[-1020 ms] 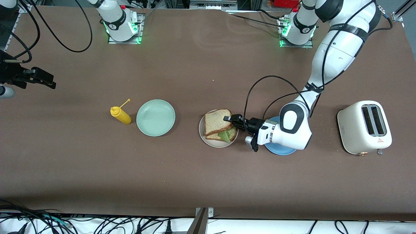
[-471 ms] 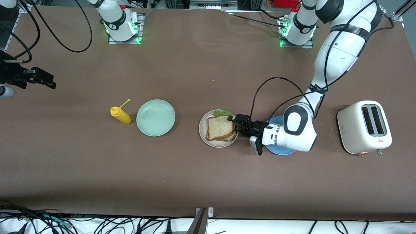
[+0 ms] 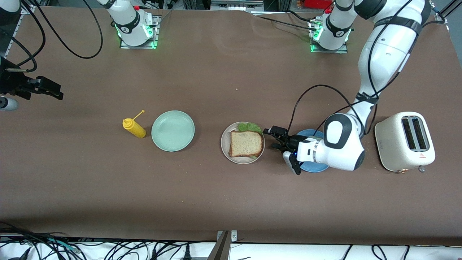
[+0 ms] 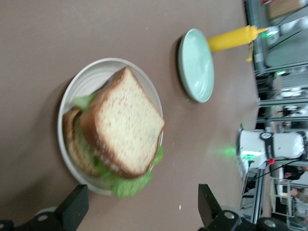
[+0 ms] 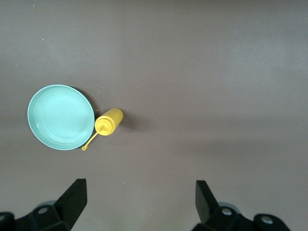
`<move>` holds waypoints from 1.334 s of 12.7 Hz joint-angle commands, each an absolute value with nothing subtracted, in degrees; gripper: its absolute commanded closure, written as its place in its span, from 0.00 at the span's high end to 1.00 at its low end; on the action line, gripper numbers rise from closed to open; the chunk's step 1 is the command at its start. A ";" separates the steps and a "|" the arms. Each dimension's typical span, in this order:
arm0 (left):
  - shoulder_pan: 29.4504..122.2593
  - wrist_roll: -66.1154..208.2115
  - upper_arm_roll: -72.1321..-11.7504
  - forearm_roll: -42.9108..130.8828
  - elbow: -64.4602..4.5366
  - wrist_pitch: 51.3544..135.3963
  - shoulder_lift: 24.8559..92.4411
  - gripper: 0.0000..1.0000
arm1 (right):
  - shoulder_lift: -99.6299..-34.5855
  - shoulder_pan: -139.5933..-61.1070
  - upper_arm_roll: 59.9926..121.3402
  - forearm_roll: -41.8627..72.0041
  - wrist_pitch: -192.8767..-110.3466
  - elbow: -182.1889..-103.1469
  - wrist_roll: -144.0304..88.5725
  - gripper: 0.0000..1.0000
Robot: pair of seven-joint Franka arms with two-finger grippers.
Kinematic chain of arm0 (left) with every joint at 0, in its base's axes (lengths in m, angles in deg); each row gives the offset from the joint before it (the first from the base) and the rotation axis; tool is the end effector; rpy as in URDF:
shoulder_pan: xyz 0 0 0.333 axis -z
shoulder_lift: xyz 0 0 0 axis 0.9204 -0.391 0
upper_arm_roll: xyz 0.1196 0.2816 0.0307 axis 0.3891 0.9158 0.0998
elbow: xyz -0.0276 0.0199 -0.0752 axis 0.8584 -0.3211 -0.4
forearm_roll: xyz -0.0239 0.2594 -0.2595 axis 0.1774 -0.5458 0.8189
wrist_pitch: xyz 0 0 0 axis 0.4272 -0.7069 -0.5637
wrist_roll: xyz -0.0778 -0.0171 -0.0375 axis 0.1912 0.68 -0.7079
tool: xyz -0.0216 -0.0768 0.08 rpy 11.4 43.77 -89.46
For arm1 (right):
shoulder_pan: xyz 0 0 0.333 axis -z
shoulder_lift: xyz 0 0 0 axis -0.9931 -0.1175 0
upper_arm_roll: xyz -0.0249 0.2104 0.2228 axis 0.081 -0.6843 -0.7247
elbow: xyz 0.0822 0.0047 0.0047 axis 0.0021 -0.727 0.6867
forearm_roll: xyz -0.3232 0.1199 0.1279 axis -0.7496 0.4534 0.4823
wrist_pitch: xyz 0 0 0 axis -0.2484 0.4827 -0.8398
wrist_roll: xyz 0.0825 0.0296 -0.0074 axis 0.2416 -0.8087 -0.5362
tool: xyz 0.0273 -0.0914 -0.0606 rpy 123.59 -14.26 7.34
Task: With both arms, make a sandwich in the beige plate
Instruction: 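Open the left gripper and raise it off the sandwich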
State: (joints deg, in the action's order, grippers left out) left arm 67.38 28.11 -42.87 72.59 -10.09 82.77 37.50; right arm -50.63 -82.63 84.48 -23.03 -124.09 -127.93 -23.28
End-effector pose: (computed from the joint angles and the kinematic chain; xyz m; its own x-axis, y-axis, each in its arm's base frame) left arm 0.6381 -0.2320 0.2489 0.8386 -0.5383 0.0839 -0.3923 -0.4897 0.7786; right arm 0.5609 -0.0017 0.5858 0.9983 0.0114 -0.0571 0.0125 -0.9998 0.0184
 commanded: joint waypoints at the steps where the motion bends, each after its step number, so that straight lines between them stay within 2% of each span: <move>1: 66.81 33.47 -42.34 67.00 -11.11 78.36 42.69 1.00 | -50.85 -83.16 85.13 -22.21 -124.15 -127.32 -23.05 1.00; 6: 61.72 36.12 -42.25 55.33 -11.20 67.73 50.24 1.00 | -50.85 -83.16 85.13 -22.21 -124.15 -127.32 -23.05 1.00; 11: 61.18 47.61 -42.34 43.45 -11.20 58.23 59.21 1.00 | -50.85 -83.08 85.13 -22.21 -124.15 -127.32 -23.14 1.00; 14: 61.27 55.34 -42.25 37.65 -11.81 56.46 65.96 1.00 | -50.85 -83.08 85.13 -22.21 -124.15 -127.32 -23.14 1.00; 16: 63.71 59.05 -38.93 35.79 -12.16 56.46 70.62 1.00 | -50.85 -83.08 85.13 -22.21 -124.15 -127.32 -23.14 1.00; 17: 67.82 59.76 -34.04 35.79 -12.60 56.46 72.21 1.00 | -50.85 -83.08 85.13 -22.21 -124.15 -127.32 -23.14 1.00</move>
State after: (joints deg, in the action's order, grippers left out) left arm 62.70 57.51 -40.19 37.56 -9.98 56.56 67.22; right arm -50.71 -82.65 84.57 -23.02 -124.12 -127.93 -23.27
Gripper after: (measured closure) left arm 0.000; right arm 0.000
